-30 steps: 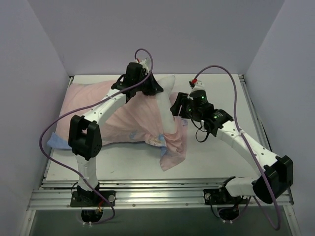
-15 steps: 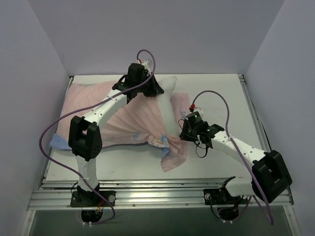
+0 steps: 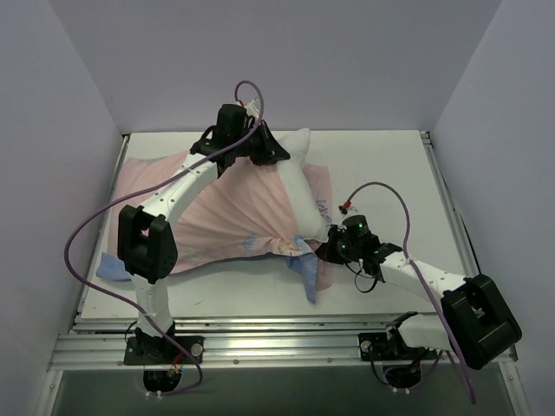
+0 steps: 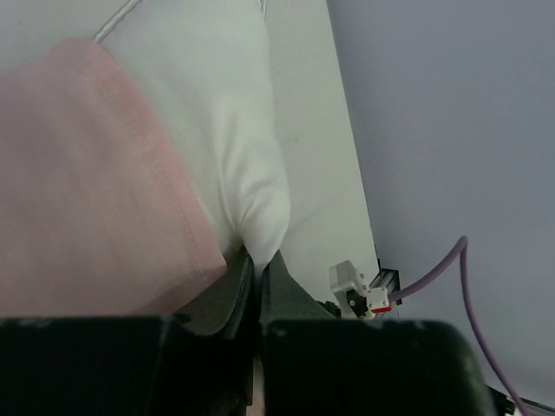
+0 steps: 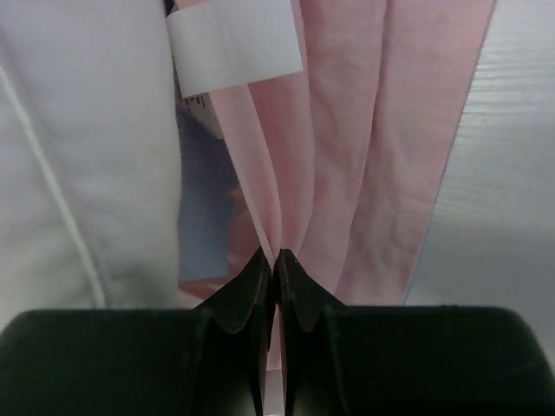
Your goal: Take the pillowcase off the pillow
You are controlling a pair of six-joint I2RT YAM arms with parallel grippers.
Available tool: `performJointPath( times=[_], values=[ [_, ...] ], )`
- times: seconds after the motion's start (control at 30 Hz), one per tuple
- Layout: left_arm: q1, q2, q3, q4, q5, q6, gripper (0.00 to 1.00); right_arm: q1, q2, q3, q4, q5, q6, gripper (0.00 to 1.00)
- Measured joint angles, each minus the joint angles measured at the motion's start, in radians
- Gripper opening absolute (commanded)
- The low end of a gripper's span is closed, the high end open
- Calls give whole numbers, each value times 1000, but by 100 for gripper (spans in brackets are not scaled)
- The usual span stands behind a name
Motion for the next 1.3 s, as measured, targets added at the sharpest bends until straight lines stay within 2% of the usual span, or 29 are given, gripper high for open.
performJointPath(
  times=[0.03, 0.1, 0.13, 0.2, 0.23, 0.33, 0.43, 0.47, 0.53, 0.67, 0.7, 0.83, 0.93, 1.1, 1.3],
  values=[
    [4, 0, 5, 0, 7, -9, 2, 0, 3, -16, 37, -30, 0, 11],
    [11, 0, 12, 9, 16, -27, 2, 0, 14, -30, 90, -82, -3, 21],
    [14, 0, 16, 16, 19, -34, 2, 0, 18, -31, 108, -103, -6, 30],
    [14, 0, 21, 26, 20, -39, 2, 0, 14, -30, 126, -126, -18, 41],
    [13, 0, 21, 30, 19, -37, 2, 0, 6, -25, 117, -127, -25, 52],
    [4, 0, 21, 29, 10, -18, 3, -2, -64, 16, 11, -94, -59, 68],
    [-13, -3, 11, 35, -11, 14, 28, -5, -170, 88, -123, -26, -101, 76],
    [-16, -8, -1, 40, -20, 28, 40, -5, -205, 115, -163, -3, -111, 77],
    [-22, -22, -19, 46, -39, 53, 51, -6, -272, 170, -243, 28, -137, 81],
    [-32, -80, -37, 30, -80, 105, 62, -6, -321, 251, -304, 39, -164, 83],
    [-33, -102, -43, 29, -91, 116, 68, -6, -315, 266, -306, 39, -169, 84],
    [-37, -217, -93, 13, -145, 161, 78, -6, -219, 315, -297, 37, -184, 86],
    [-38, -331, -172, -24, -214, 193, 81, -10, -120, 323, -277, 36, -188, 88],
    [-27, -524, -343, -102, -361, 227, 81, -43, 12, 324, -236, 16, -196, 88],
    [49, -694, -626, -161, -493, 206, 81, -63, 143, 325, -116, -137, -219, 89]
  ],
)
